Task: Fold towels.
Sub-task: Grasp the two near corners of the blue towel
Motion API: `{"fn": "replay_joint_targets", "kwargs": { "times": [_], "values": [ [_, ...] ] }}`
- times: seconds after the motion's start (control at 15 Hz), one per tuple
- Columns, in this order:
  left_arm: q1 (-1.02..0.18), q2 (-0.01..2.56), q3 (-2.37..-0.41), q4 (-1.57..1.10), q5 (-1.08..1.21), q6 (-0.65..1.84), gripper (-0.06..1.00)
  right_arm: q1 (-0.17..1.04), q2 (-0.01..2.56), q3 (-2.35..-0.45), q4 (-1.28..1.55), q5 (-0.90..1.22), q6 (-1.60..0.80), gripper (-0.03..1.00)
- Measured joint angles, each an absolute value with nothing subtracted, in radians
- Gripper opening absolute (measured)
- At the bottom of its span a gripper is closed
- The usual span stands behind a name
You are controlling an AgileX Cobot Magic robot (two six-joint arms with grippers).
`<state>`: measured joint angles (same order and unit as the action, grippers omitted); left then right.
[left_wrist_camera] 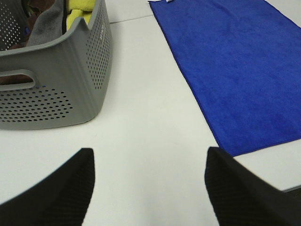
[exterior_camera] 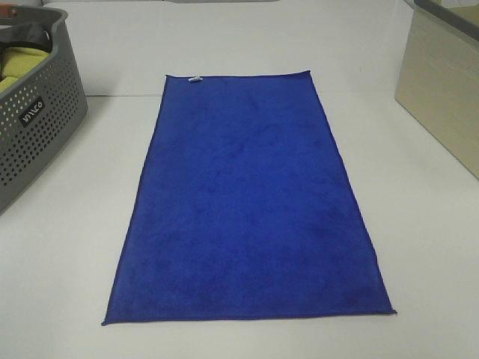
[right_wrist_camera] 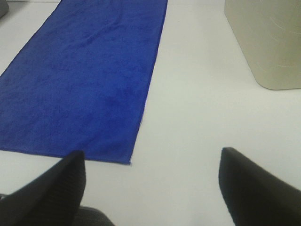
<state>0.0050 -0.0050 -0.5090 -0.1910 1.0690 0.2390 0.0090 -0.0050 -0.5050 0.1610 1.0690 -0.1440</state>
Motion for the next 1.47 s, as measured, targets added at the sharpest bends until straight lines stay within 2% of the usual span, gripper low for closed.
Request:
{"fn": "replay_joint_targets", "kwargs": {
  "times": [1.47],
  "values": [
    [0.005, -0.005, -0.509, -0.191, 1.069, 0.239, 0.64, 0.009, -0.005, -0.505, 0.161, 1.069, -0.144, 0.74]
  ]
}}
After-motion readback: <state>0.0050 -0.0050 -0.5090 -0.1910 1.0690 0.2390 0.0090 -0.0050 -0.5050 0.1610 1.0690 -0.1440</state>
